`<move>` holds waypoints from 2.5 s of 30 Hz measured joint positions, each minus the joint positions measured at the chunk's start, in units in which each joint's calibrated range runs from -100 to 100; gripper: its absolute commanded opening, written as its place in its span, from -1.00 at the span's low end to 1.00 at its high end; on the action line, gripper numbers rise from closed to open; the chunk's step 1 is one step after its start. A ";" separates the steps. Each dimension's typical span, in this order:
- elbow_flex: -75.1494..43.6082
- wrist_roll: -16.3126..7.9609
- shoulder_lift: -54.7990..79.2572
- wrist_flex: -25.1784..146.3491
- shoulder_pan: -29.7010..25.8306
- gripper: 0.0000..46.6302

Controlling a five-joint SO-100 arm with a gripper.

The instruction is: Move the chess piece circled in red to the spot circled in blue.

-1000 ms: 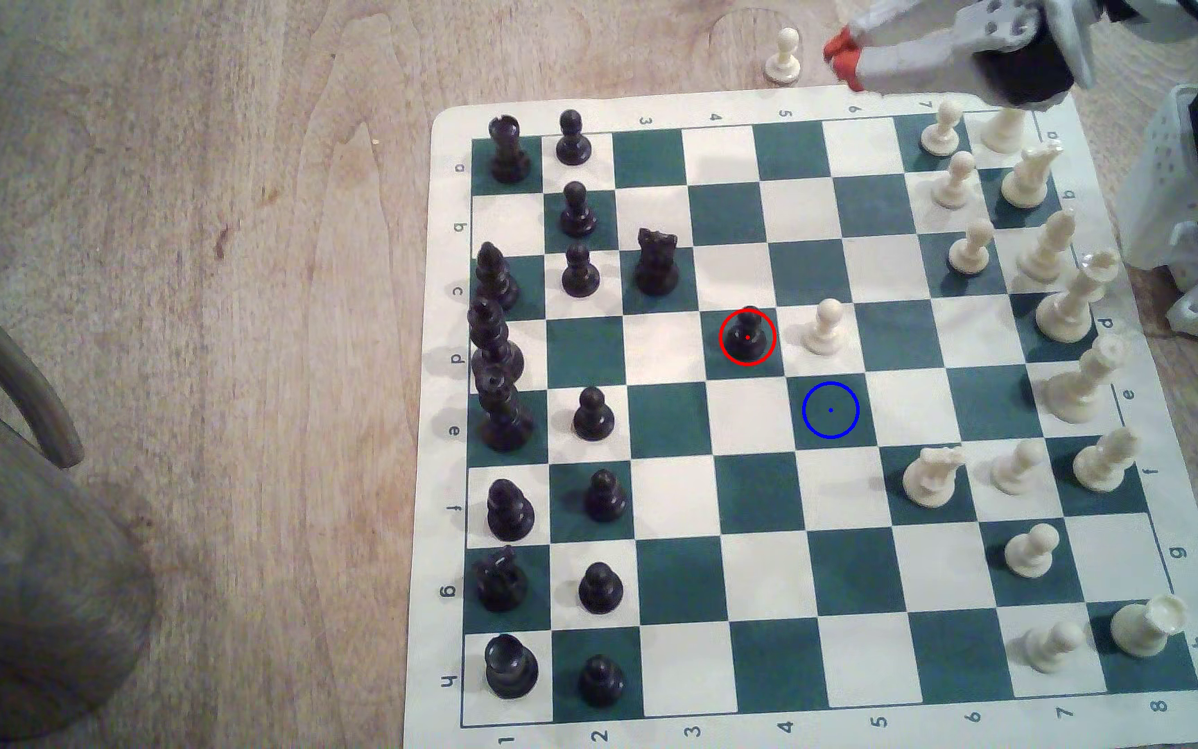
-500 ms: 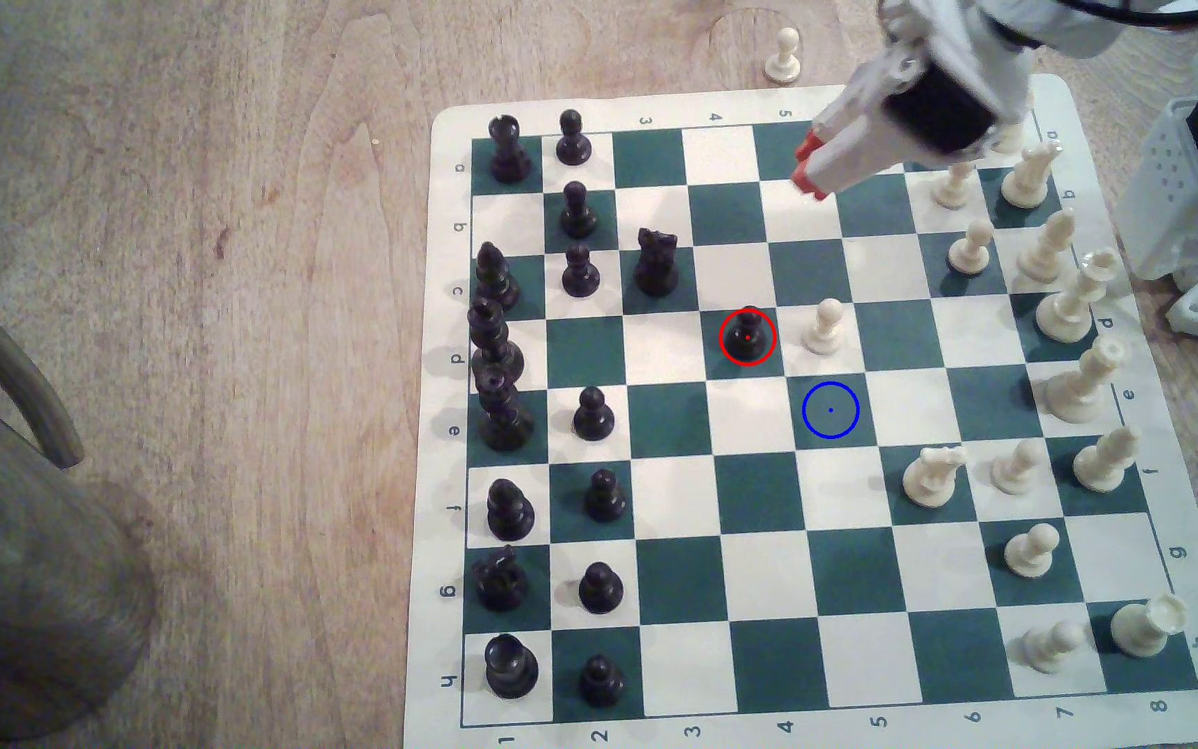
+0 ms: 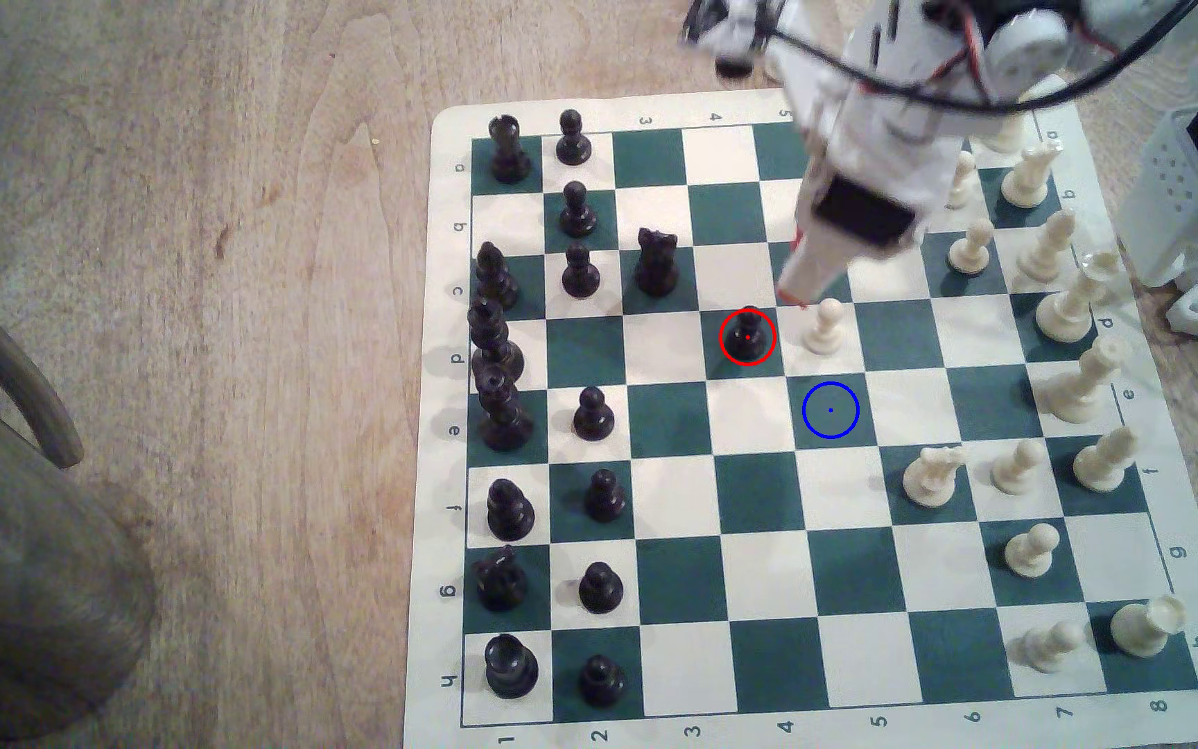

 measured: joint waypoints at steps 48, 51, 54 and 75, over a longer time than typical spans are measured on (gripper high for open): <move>0.00 -1.66 14.50 -12.91 0.00 -0.59; 0.00 -1.66 14.50 -12.91 0.00 -0.56; 0.00 -1.66 14.50 -12.91 0.00 -0.54; -1.17 -1.66 14.50 -13.78 0.00 -0.89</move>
